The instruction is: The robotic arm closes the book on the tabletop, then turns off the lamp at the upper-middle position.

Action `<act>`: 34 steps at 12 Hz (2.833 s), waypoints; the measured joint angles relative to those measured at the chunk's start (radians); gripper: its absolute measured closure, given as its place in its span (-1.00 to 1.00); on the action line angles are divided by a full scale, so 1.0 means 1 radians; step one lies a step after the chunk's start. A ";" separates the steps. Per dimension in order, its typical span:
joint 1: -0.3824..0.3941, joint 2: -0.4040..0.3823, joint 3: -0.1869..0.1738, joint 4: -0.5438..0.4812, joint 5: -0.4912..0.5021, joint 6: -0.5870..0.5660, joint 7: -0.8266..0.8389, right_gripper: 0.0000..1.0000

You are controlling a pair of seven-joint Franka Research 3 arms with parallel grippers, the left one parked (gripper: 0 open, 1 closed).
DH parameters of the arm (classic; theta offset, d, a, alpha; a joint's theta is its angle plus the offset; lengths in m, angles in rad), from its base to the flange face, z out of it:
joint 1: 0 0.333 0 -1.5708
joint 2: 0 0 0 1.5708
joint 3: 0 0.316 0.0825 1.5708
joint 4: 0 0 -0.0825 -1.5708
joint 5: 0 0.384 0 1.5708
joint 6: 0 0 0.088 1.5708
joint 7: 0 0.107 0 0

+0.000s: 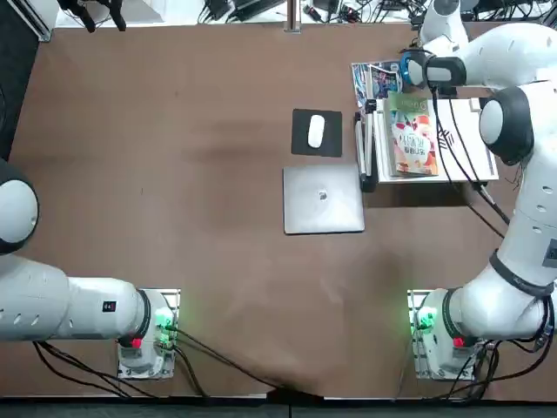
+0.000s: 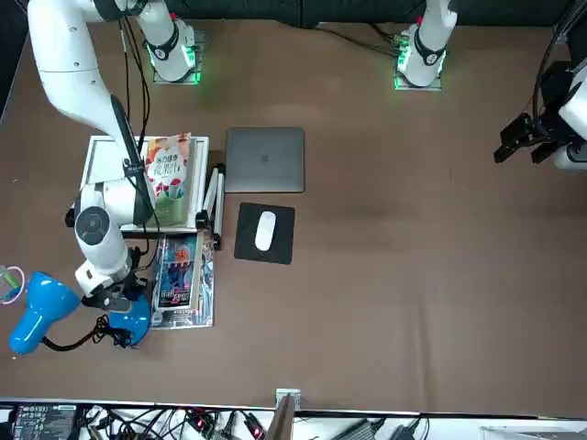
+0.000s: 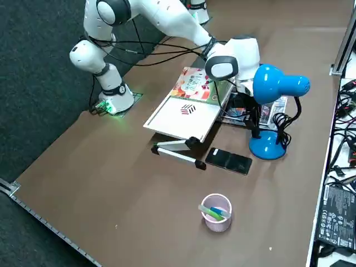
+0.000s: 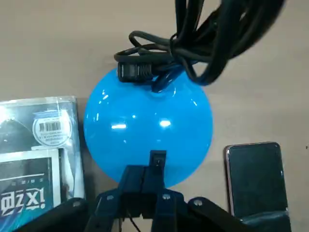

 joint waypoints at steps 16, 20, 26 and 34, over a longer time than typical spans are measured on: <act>0.000 -0.001 0.001 -0.003 0.001 -0.001 0.000 0.98; 0.000 -0.001 0.001 -0.004 0.002 -0.002 0.000 0.98; 0.000 -0.002 0.002 -0.007 0.002 -0.003 0.003 0.98; 0.000 -0.002 0.009 -0.016 0.003 -0.004 0.003 0.98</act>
